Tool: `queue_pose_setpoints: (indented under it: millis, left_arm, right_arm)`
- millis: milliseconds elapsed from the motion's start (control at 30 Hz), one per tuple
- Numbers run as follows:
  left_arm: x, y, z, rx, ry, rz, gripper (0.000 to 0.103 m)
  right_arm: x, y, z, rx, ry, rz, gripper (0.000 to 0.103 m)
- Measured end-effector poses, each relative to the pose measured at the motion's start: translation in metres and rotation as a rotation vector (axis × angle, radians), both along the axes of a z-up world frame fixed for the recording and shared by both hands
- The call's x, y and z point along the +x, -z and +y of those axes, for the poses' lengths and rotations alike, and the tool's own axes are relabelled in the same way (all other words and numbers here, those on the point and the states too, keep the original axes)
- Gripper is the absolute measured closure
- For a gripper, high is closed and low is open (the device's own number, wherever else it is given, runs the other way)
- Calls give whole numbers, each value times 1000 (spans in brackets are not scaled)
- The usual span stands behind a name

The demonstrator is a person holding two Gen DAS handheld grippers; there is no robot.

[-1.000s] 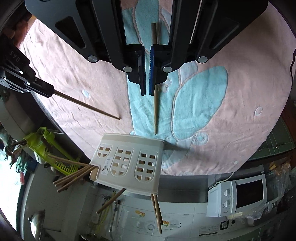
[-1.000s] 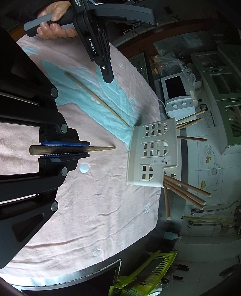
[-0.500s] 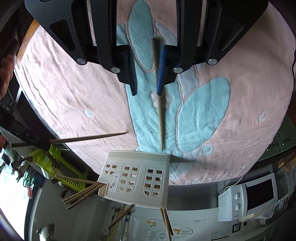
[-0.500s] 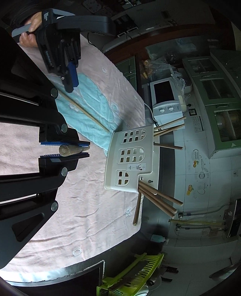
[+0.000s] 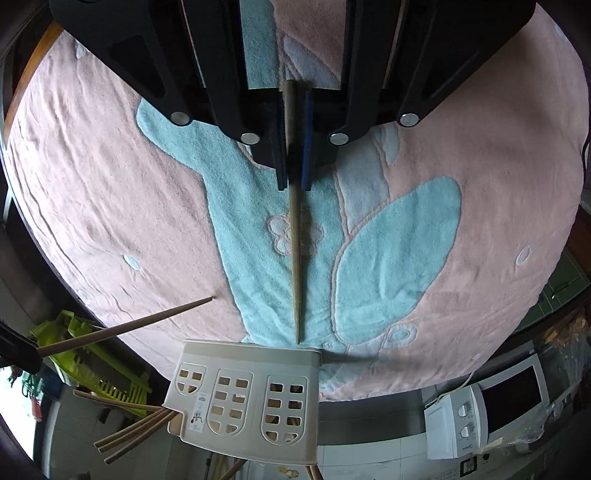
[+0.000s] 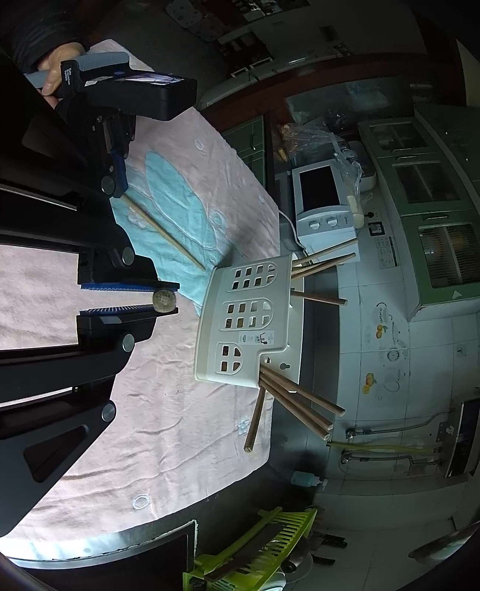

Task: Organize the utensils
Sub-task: 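Lift both chopsticks and carry them up to the white caddy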

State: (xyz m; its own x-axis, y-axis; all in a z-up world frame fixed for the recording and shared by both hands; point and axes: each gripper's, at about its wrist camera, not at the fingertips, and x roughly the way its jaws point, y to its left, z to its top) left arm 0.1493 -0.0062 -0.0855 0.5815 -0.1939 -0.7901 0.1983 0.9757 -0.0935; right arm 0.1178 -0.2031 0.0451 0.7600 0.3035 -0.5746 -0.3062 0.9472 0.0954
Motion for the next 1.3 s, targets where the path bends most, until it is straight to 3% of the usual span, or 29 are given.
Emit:
queue_pose_setpoints:
  millis: [267,400,633,933,1300]
  left_arm:
    - [1,-64,12,-73,12,-159,98]
    - [11,-89,19,-118,14,-202,98]
    - [26,-120,19,-123,30,-257,98]
    - [46,-160,18,-106,55,-308,98]
    - [60,-250,11,-103,61,-498,98]
  right_arm:
    - [9,-26,-8,20,-20,-16,96]
    - [16,-37,-11,-1,-19,-27,96]
    - [25,-57,-16,-17,-24,-43,96]
    - [45,-91,-34,34,-20,-66,96]
    - [77,-148,-48,28,39,-158,96]
